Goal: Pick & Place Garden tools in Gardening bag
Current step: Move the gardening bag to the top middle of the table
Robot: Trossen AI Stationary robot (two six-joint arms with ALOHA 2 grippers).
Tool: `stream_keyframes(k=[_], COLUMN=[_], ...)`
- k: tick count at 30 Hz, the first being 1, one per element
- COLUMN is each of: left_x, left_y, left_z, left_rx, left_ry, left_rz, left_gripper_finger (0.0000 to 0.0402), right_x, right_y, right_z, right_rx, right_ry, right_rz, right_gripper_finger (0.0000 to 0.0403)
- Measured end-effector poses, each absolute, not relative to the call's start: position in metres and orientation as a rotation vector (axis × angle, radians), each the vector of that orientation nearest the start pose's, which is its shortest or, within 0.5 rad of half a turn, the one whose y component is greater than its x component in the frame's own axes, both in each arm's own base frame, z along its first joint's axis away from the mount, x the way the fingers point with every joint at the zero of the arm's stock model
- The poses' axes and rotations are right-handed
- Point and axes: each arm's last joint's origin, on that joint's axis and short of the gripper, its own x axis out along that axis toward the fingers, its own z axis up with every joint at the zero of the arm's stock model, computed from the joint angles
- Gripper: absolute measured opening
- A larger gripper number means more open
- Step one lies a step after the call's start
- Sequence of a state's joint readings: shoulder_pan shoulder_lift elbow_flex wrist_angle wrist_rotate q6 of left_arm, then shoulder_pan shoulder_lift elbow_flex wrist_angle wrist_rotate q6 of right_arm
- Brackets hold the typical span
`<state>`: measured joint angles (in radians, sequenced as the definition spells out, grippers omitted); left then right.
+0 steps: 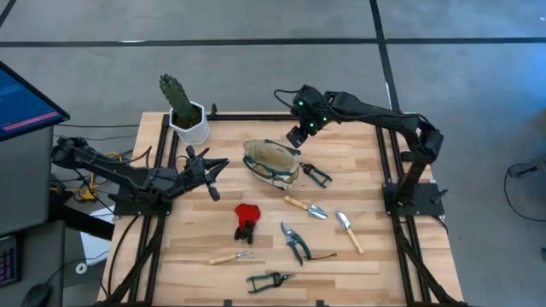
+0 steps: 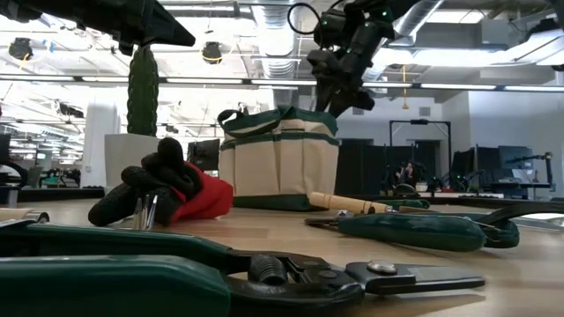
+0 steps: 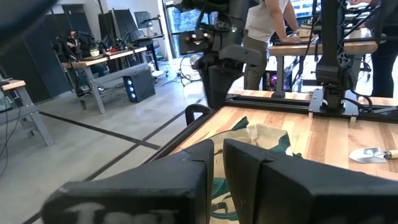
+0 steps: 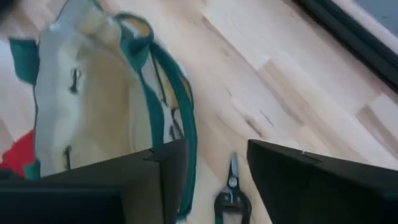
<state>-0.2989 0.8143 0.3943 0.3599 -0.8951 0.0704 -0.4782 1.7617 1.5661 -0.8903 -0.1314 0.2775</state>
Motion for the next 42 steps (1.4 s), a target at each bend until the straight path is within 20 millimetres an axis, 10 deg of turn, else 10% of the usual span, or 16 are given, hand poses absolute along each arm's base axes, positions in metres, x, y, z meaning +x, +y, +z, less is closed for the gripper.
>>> stream_keyframes(k=[8,42], left_x=[0.171,0.171], left_y=[-0.029,-0.028], left_z=[0.245,0.245], left_rx=[0.103,0.104], left_ry=[0.072,0.073], left_rz=[0.604,0.664], left_gripper_finger=[0.0025,0.0025], right_x=[0.314,0.268], right_y=[-0.149,-0.047], right_z=[0.311,0.239], right_rx=[0.504,0.714], right_ry=[0.997,0.785], right_rz=[-0.409,-0.308], right_gripper_finger=[0.0011,0.0])
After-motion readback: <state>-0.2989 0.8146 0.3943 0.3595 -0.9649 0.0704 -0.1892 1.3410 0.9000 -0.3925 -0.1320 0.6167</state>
